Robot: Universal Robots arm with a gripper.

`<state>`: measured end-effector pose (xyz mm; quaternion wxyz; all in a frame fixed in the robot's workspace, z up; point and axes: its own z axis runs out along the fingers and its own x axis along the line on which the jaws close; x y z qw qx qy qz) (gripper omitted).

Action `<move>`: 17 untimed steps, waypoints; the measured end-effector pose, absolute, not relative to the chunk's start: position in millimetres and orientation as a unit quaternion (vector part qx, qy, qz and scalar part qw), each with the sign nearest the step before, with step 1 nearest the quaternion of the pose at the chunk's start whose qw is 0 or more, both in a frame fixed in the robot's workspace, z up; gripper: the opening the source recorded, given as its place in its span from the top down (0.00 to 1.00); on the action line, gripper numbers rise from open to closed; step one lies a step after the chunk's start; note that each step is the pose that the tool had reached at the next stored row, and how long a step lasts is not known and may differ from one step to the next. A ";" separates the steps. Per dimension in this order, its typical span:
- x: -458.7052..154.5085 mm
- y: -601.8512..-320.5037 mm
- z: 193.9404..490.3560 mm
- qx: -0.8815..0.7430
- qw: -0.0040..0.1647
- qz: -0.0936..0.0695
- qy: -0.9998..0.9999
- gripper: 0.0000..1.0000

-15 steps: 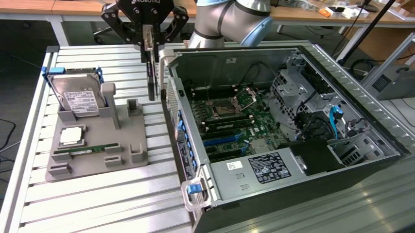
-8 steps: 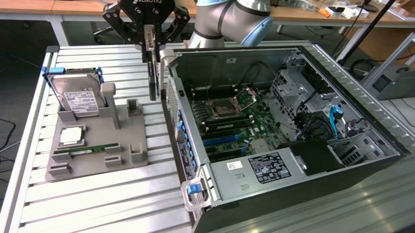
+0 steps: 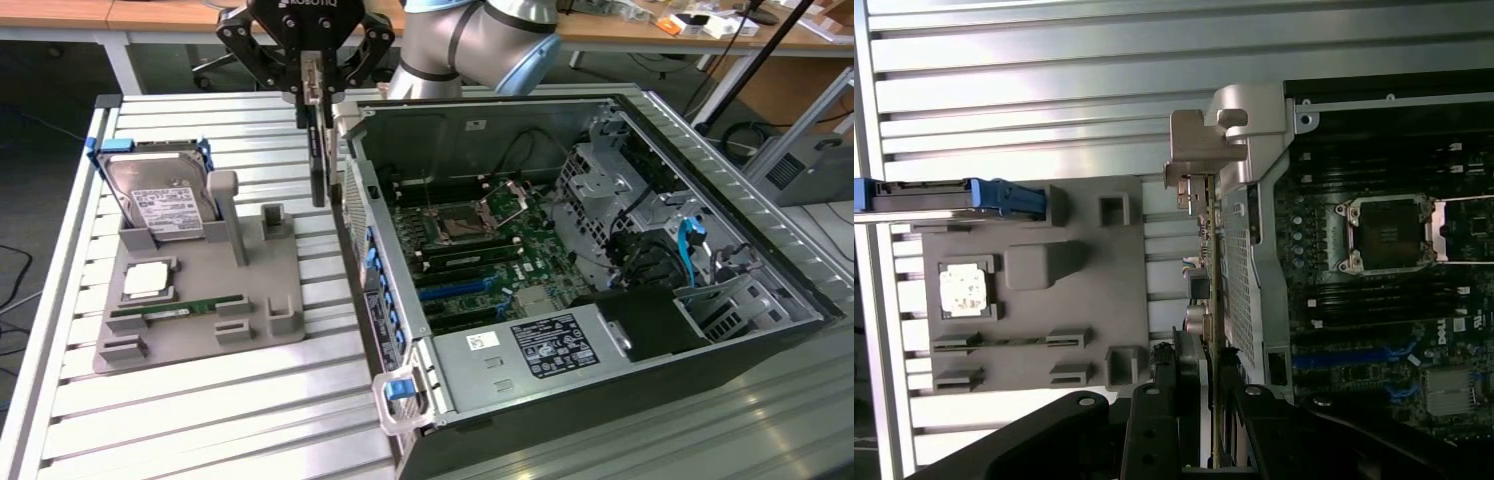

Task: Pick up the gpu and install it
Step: 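Pick up the gpu and move the gpu toward the slot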

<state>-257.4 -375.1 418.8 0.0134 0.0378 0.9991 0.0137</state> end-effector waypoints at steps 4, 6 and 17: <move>-256.0 -375.1 418.9 0.038 0.013 0.014 0.999 0.73; -255.1 -375.1 418.8 0.038 0.013 0.014 0.999 0.73; -251.2 -375.1 418.8 0.038 0.013 0.013 0.999 0.73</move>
